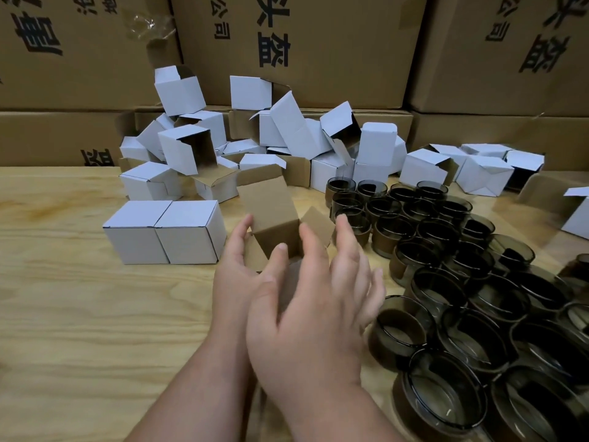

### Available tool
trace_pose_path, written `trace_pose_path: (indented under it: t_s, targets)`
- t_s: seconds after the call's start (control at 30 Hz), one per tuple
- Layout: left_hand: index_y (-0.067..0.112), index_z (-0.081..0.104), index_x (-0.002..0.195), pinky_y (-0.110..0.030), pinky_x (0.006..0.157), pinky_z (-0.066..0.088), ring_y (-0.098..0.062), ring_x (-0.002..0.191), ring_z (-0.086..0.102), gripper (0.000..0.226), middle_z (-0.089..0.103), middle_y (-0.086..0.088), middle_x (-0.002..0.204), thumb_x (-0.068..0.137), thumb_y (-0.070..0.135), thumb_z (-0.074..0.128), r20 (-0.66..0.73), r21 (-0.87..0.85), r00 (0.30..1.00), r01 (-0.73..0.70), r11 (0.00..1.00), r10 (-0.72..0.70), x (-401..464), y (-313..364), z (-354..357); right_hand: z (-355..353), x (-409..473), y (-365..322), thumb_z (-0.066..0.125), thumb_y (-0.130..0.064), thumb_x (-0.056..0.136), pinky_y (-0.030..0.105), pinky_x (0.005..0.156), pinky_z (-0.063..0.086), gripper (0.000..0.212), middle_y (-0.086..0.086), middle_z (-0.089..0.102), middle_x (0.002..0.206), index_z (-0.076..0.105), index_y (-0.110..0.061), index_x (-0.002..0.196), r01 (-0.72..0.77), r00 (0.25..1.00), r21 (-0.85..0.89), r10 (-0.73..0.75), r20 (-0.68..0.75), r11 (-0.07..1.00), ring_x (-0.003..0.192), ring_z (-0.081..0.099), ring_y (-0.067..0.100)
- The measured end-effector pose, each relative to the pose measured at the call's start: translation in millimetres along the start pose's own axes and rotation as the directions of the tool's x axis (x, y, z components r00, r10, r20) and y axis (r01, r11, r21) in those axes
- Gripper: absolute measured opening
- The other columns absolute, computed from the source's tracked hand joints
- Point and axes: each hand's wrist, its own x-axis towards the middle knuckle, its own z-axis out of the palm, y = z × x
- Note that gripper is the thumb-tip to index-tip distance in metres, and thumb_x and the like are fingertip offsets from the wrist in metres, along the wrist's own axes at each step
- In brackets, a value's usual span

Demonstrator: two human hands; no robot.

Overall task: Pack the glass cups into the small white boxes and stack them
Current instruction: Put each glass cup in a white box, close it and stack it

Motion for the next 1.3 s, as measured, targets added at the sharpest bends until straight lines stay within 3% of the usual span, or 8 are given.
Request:
trace_pose_path:
  t_s: [0.23, 0.4, 0.57, 0.73, 0.93, 1.03, 1.2, 1.3]
  targets:
    - [0.060, 0.048, 0.132, -0.021, 0.090, 0.052, 0.003, 0.115, 0.064, 0.060, 0.063, 0.027, 0.127, 0.089, 0.030, 0.077, -0.068, 0.026, 0.997, -0.035, 0.999, 0.037, -1.9, -9.8, -0.5, -19.4, 6.2, 8.7, 0.020, -0.067, 0.091, 0.065, 0.118, -0.005, 0.063, -0.003, -0.023, 0.164, 0.027, -0.042, 0.148, -0.114, 0.951, -0.254, 0.179, 0.251, 0.960, 0.148, -0.014, 0.020]
    - [0.052, 0.047, 0.140, 0.000, 0.074, 0.046, 0.011, 0.111, 0.061, 0.063, 0.057, 0.037, 0.119, 0.089, 0.028, 0.077, -0.114, 0.040, 0.991, -0.061, 0.997, 0.065, -1.4, -7.4, 1.9, -21.6, 11.4, 10.0, 0.029, -0.061, 0.094, 0.051, 0.122, 0.013, 0.051, -0.006, -0.003, 0.165, 0.041, -0.039, 0.139, -0.109, 0.963, -0.116, 0.133, 0.233, 0.987, 0.150, 0.001, 0.019]
    - [0.044, 0.047, 0.144, 0.007, 0.070, 0.039, 0.021, 0.106, 0.056, 0.064, 0.054, 0.038, 0.110, 0.089, 0.028, 0.075, -0.178, 0.072, 0.980, -0.074, 0.995, 0.086, -1.5, -4.7, 2.9, -17.9, 13.2, 13.9, 0.036, -0.049, 0.088, 0.052, 0.121, 0.001, 0.055, -0.004, 0.020, 0.164, 0.043, -0.035, 0.141, -0.136, 0.976, -0.157, 0.160, 0.150, 0.978, 0.150, 0.010, 0.018]
    - [0.043, 0.047, 0.146, -0.007, 0.090, 0.037, 0.004, 0.127, 0.052, 0.064, 0.055, 0.025, 0.131, 0.089, 0.033, 0.074, -0.217, 0.130, 0.969, -0.094, 0.987, 0.121, -2.4, -1.7, 3.1, -11.9, 13.0, 23.3, 0.054, -0.035, 0.090, 0.047, 0.123, 0.009, 0.055, 0.000, 0.027, 0.161, 0.044, -0.029, 0.144, -0.145, 0.979, -0.100, 0.158, 0.131, 0.984, 0.148, 0.019, 0.023]
    - [0.038, 0.046, 0.148, 0.005, 0.082, 0.030, 0.013, 0.128, 0.043, 0.065, 0.055, 0.018, 0.142, 0.089, 0.031, 0.073, -0.232, 0.138, 0.965, -0.093, 0.986, 0.123, -1.6, -2.3, 2.8, -2.1, 15.4, 45.7, 0.067, -0.028, 0.090, 0.043, 0.121, 0.026, 0.055, 0.001, 0.011, 0.163, 0.041, -0.033, 0.137, -0.387, 0.897, -0.105, 0.400, 0.186, 0.916, 0.149, 0.017, 0.028]
    - [0.038, 0.046, 0.148, 0.011, 0.076, 0.029, 0.009, 0.128, 0.046, 0.065, 0.054, 0.018, 0.139, 0.089, 0.030, 0.073, -0.240, 0.131, 0.964, -0.086, 0.988, 0.115, -1.7, -1.8, 2.9, 1.1, 16.7, 54.1, 0.071, -0.024, 0.089, 0.037, 0.107, 0.039, 0.032, -0.007, 0.044, 0.138, 0.049, -0.036, 0.110, -0.382, 0.915, 0.021, 0.375, 0.147, 0.924, 0.125, 0.044, 0.020]
    - [0.039, 0.047, 0.147, 0.006, 0.079, 0.032, 0.007, 0.131, 0.046, 0.064, 0.052, 0.023, 0.134, 0.089, 0.031, 0.072, -0.231, 0.120, 0.967, -0.084, 0.989, 0.111, -1.9, -0.2, 2.4, 1.8, 20.3, 50.5, 0.070, -0.037, 0.090, 0.002, 0.079, 0.039, 0.021, -0.006, 0.055, 0.117, 0.055, -0.029, 0.103, -0.300, 0.943, 0.349, 0.332, -0.034, 0.888, 0.101, 0.046, -0.015]
    - [0.041, 0.048, 0.146, 0.004, 0.081, 0.032, 0.005, 0.130, 0.048, 0.062, 0.052, 0.021, 0.132, 0.090, 0.031, 0.073, -0.220, 0.113, 0.970, -0.077, 0.991, 0.100, -2.8, 0.8, 2.7, 1.0, 21.0, 42.4, 0.064, -0.052, 0.087, 0.014, 0.081, 0.049, 0.027, -0.004, 0.060, 0.112, 0.050, -0.035, 0.102, -0.267, 0.941, 0.533, 0.337, -0.036, 0.803, 0.101, 0.059, 0.000]
